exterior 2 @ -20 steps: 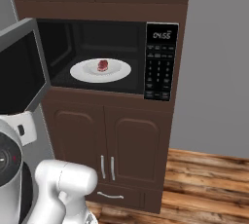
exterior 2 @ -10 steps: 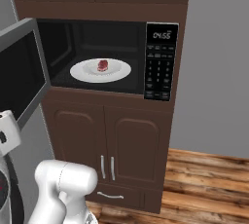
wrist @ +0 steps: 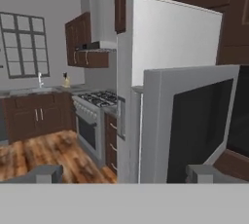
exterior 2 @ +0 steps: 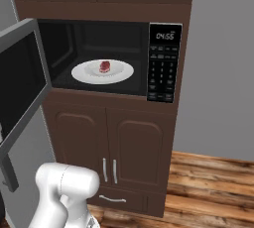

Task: Transport the steak from the fridge to the microwave and turn on the microwave.

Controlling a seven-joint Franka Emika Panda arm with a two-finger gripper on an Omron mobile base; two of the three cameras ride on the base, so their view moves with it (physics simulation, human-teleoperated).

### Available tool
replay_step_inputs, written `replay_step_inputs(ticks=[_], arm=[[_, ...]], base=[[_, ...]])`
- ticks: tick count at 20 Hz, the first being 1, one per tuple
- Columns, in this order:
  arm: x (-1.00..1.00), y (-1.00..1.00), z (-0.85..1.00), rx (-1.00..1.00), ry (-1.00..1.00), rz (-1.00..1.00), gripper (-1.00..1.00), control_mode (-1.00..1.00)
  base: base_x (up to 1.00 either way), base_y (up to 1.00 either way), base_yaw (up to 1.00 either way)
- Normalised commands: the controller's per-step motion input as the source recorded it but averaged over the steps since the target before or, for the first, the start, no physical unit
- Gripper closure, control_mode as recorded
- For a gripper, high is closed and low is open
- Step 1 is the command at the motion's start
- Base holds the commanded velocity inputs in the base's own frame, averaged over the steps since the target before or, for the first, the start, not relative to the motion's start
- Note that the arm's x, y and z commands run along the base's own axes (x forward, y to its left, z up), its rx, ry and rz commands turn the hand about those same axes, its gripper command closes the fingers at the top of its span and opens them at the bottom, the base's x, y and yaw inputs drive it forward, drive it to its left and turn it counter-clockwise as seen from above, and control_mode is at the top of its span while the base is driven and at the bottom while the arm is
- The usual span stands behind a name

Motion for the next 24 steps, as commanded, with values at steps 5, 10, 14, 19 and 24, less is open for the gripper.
replay_step_inputs(ticks=[5,10,14,19,24], arm=[[0.04,0.42,-0.17,0.04,-0.04,0.0,-1.0,-1.0],[0.25,0.38,-0.18,0.0,-0.06,-0.01,-1.0,-1.0],[0.39,0.28,-0.21,0.0,-0.01,-0.05,-1.0,-1.0],[0.24,0.14,-0.23,0.0,-0.08,-0.09,-1.0,-1.0],[0.05,0.08,-0.24,0.0,-0.17,-0.07,-1.0,-1.0]], base=[[0.0,0.0,0.0],[0.0,0.0,0.0],[0.0,0.0,0.0],[0.0,0.0,0.0],[0.0,0.0,0.0]])
